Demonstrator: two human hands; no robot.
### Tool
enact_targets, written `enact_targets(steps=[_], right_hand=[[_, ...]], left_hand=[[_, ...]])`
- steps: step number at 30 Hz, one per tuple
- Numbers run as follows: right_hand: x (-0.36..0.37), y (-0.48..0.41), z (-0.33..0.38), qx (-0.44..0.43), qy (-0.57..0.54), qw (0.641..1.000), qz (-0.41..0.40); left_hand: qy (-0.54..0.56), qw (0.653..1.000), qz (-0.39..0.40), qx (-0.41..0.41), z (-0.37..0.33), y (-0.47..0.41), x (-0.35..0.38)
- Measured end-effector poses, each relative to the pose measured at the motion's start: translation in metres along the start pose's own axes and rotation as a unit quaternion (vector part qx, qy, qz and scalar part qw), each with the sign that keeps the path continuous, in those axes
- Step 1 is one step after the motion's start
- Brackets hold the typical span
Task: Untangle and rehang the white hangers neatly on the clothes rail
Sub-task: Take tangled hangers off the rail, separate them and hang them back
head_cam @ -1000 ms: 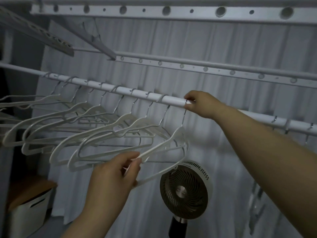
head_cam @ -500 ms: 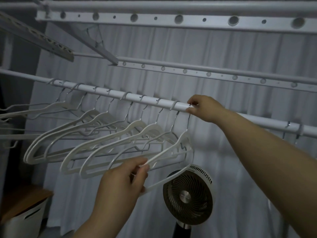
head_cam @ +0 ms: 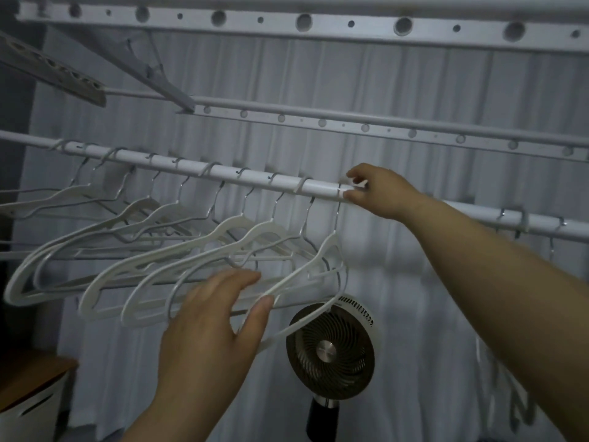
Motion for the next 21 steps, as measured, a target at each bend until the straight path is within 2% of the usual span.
enact_targets(steps=[3, 6, 11, 17, 21], right_hand=[[-0.016, 0.009, -0.017, 0.001, 0.014, 1.0, -0.007], [-0.037, 0.024, -0.044, 0.009, 0.015, 1.0, -0.023], [-0.064, 0.058, -0.109, 0.041, 0.053, 0.997, -0.031], [-0.084, 0.085, -0.18, 0.093, 0.011, 0.995, -0.043], [-0.076, 0.085, -0.202, 0.101, -0.014, 0.995, -0.02]], left_hand=[[-0.029, 0.996, -0.018, 0.085, -0.032, 0.001, -0.003], [0.027, 0.995, 0.001, 0.097, -0.058, 0.005, 0.013], [0.177, 0.98, 0.091, 0.005, -0.093, 0.023, 0.072], [0.186, 0.958, 0.212, -0.052, -0.144, 0.058, 0.139], [0.159, 0.962, 0.209, -0.067, -0.152, 0.068, 0.157]])
Point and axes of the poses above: each hand's wrist, its own y-axis away from the middle knuckle, its own x-axis out of the palm, z = x × y, the point moved 9 cm from there along -y, towards the middle knuckle
